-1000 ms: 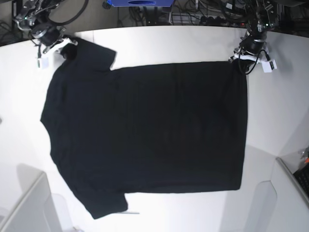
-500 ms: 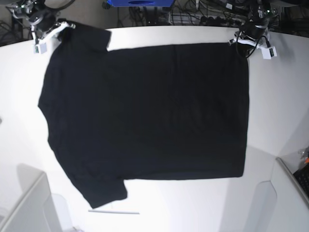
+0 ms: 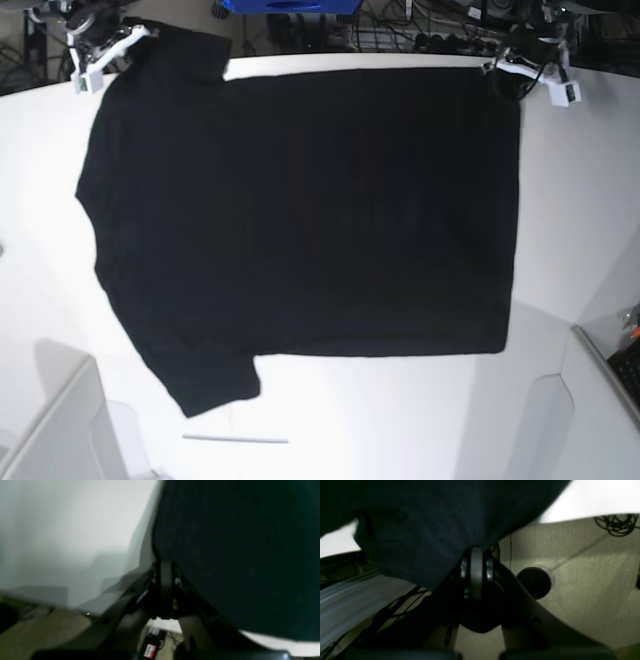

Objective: Fold the T-shirt properly
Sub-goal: 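Close both grippers on the shoulder corners and pull the shirt toward the robot, then lift the shoulders with both grippers and fold them over the shirt body, then release the shoulders and regrasp the folded edge with both grippers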

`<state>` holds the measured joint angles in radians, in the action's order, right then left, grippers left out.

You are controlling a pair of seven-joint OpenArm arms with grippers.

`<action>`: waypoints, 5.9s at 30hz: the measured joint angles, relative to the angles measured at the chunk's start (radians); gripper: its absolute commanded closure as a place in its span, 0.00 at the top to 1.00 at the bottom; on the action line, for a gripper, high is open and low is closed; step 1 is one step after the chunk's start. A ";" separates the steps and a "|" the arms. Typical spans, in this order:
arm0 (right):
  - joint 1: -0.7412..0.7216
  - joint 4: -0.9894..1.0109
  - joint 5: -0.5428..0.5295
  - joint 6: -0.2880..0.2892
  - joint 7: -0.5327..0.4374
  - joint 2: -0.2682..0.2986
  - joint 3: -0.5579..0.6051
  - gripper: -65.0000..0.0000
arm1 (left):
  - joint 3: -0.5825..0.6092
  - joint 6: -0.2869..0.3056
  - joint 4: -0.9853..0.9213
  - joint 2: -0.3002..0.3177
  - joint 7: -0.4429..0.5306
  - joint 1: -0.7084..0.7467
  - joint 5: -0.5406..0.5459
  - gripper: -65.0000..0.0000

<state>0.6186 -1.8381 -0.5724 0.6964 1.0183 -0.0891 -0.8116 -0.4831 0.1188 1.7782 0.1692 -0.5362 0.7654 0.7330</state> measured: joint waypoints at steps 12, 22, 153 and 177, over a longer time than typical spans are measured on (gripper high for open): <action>0.001 -0.100 -0.004 0.000 0.011 -0.022 0.000 0.00 | 0.000 -0.003 0.116 0.000 -0.004 0.042 -0.001 0.00; -0.026 -0.138 -0.137 0.000 0.023 -0.013 0.000 0.00 | 0.001 -0.003 0.160 -0.003 -0.004 0.043 0.010 0.00; -0.470 -0.005 -0.089 -0.364 0.144 -0.049 -0.250 0.55 | -0.277 0.033 -0.069 -0.036 -0.164 -0.329 0.188 0.83; -0.518 0.244 -0.100 -0.364 0.095 -0.030 -0.250 0.62 | -0.272 0.099 -0.108 -0.033 -0.164 -0.316 0.188 0.27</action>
<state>0.1001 -1.5944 -0.6727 0.3325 1.1133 -0.1192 -1.0615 -0.7555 0.2180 1.6707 0.1364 -0.7006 0.4492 0.9207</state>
